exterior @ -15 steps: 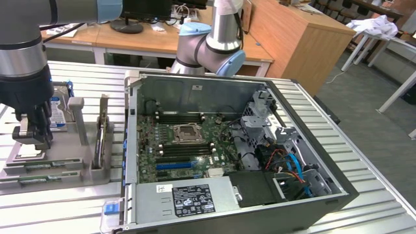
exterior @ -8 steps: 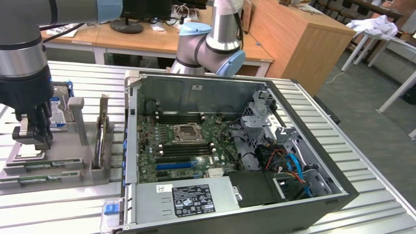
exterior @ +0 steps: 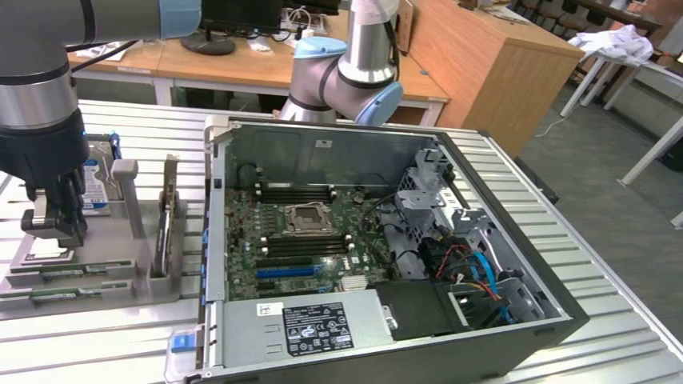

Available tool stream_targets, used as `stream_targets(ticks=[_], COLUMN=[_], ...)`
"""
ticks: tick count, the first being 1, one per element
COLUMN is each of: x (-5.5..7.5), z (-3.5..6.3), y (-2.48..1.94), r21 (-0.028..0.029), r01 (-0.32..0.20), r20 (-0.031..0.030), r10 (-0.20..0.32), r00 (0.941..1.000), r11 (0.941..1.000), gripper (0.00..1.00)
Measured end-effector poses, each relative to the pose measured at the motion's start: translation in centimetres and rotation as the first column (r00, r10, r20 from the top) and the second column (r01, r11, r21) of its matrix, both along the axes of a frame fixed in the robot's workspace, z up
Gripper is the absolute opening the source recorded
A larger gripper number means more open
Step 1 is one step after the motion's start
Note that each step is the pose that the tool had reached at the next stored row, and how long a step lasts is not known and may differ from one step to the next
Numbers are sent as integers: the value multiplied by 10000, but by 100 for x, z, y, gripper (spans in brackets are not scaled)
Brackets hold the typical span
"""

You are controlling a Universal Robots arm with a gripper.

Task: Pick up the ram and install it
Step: 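Pick up the ram and move it above insertion slot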

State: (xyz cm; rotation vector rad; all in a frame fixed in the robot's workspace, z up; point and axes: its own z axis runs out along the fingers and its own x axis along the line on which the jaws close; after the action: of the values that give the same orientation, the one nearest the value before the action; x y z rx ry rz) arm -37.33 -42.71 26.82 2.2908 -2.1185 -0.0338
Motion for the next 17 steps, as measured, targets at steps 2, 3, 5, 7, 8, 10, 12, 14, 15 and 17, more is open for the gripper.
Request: stream_targets(ticks=[2, 3, 5, 7, 8, 10, 12, 14, 15, 17], x=[0, 0, 1, 0, 0, 0, 0, 0, 0, 0], z=[0, 0, -2, -1, -1, -1, -1, -1, -1, -1], y=[0, 0, -10, -19, -30, -40, -50, -60, -67, -85], r21=[0, 0, 1, 1, 0, 0, 0, 1, 1, 0], r01=[0, 0, -2, 0, 0, 0, 0, 1, 1, 0], r20=[-1, 0, 2, 1, 0, 0, 0, 0, 0, 0], r10=[0, 0, 2, 0, 0, 0, 0, -1, -1, 0], r00=[10000, 10000, 10000, 10000, 10000, 10000, 10000, 10000, 10000, 10000], r11=[10000, 10000, 10000, 10000, 10000, 10000, 10000, 10000, 10000, 10000], gripper=[30, 30, 30, 30, 30, 30, 30, 30, 30, 30])
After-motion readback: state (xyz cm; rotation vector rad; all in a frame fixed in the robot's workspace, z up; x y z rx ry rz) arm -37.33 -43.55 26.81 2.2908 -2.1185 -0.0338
